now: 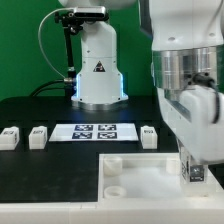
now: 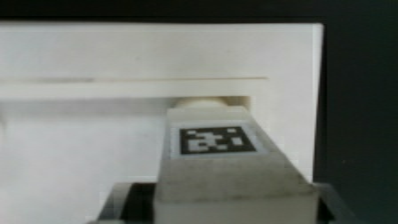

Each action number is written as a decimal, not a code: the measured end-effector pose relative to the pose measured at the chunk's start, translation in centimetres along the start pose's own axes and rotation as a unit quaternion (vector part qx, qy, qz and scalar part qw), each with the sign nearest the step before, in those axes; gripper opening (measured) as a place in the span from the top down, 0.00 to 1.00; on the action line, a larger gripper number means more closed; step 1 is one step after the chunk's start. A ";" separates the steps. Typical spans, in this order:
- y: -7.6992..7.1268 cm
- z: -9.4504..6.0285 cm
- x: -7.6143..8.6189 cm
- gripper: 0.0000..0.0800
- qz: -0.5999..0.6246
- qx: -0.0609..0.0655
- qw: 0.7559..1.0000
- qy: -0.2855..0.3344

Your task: Assemble one leg

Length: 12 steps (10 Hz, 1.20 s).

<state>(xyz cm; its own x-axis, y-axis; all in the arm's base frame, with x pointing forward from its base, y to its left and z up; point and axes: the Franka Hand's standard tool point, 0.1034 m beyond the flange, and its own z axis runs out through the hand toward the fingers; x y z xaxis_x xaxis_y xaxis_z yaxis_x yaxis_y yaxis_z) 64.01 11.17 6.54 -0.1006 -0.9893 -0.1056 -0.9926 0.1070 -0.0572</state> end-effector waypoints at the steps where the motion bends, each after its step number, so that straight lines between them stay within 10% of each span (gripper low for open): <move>1: 0.1 0.0 -0.2 0.63 0.042 0.003 0.999 0.000; 6: -0.2 -0.1 -1.5 0.22 -0.139 0.017 0.990 0.014; 7: -1.2 -0.5 -1.7 0.19 -0.273 0.043 0.961 0.023; 12: -1.3 -0.4 -1.1 0.19 -0.525 0.035 0.849 0.046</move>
Offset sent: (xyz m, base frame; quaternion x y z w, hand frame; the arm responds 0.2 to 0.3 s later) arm 0.0000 0.0000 0.0000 0.0000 0.0000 -0.0899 0.9960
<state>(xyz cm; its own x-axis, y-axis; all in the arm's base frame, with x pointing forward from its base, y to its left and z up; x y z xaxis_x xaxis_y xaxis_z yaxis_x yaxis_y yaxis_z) 65.40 12.07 7.16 0.8293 -0.5464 0.1175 -0.5325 -0.8363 -0.1303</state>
